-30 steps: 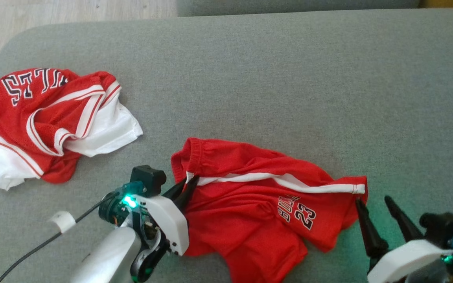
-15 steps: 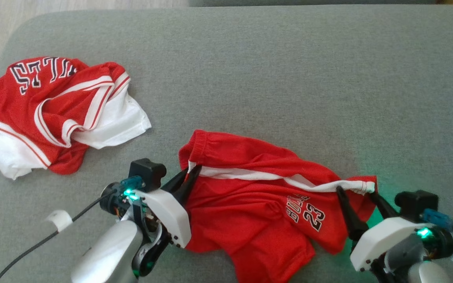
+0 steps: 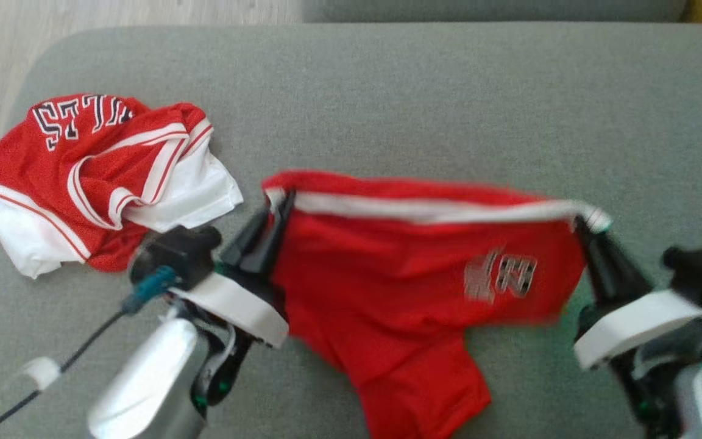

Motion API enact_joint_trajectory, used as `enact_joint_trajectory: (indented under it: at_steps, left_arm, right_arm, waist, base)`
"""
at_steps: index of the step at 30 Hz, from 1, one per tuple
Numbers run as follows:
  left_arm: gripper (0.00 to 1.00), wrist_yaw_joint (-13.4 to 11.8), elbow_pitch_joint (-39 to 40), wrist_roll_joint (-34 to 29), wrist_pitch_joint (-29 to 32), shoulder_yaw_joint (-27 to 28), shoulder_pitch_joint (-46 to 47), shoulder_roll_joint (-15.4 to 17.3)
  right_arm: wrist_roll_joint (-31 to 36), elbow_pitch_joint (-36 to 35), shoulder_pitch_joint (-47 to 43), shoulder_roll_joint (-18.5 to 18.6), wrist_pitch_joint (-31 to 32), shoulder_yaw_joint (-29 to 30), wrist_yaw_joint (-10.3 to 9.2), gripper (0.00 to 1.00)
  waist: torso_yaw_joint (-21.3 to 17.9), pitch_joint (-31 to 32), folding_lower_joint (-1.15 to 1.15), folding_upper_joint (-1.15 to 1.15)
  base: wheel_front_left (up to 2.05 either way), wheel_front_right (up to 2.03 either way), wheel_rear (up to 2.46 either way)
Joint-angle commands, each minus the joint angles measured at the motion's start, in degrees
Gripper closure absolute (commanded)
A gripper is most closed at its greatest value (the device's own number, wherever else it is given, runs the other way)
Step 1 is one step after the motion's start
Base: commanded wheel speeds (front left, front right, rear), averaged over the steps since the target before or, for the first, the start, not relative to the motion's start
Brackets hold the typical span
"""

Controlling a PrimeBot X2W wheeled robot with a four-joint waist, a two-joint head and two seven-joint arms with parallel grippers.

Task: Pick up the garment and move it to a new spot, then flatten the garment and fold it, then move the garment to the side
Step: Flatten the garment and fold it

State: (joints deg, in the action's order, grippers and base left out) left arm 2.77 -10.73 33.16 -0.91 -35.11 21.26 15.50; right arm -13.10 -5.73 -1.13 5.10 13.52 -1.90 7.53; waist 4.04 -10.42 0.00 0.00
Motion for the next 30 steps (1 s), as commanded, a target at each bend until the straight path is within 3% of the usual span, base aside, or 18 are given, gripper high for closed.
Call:
enact_joint_trajectory:
  at_steps: [1,5,11,17,23,30]
  left_arm:
    - [1.0,-0.9,4.9,-1.0,-1.5,3.5,3.4,2.1]
    - [1.0,-2.7,16.2,-2.5,-2.4,6.6,5.6,4.8]
    - [1.0,-4.5,32.1,-4.8,2.4,10.5,12.6,9.1]
    - [1.0,-4.7,38.5,-4.6,8.2,12.2,19.6,10.5]
    - [1.0,-4.0,31.5,0.2,9.4,12.3,22.9,7.6]
    - [1.0,-0.2,6.3,3.3,2.8,12.7,31.0,1.9]
  right_arm:
    - [-0.2,-4.8,3.5,1.9,-0.7,-0.8,-0.04,1.0]
    - [0.4,-13.7,6.7,4.9,0.4,1.1,-0.04,1.0]
    - [1.7,-27.0,13.4,10.1,5.3,4.6,-0.04,1.0]
    - [0.9,-32.5,20.1,13.1,9.9,7.0,-0.04,1.0]
    - [-3.2,-25.6,26.8,12.7,11.1,7.1,-0.04,1.0]
    - [-7.1,-5.7,41.1,9.6,7.2,3.5,-0.04,1.0]
  waist:
    - [-0.1,1.3,0.0,0.0]
    - [0.6,3.6,0.0,0.0]
    - [1.5,6.4,0.0,0.0]
    - [1.4,6.9,0.0,0.0]
    - [0.7,4.5,0.0,0.0]
    - [-2.1,0.2,0.0,0.0]
  base:
    - [0.0,0.0,0.0]
    - [0.0,0.0,0.0]
    - [0.0,0.0,0.0]
    - [0.0,0.0,0.0]
    - [0.0,0.0,0.0]
    - [0.0,0.0,0.0]
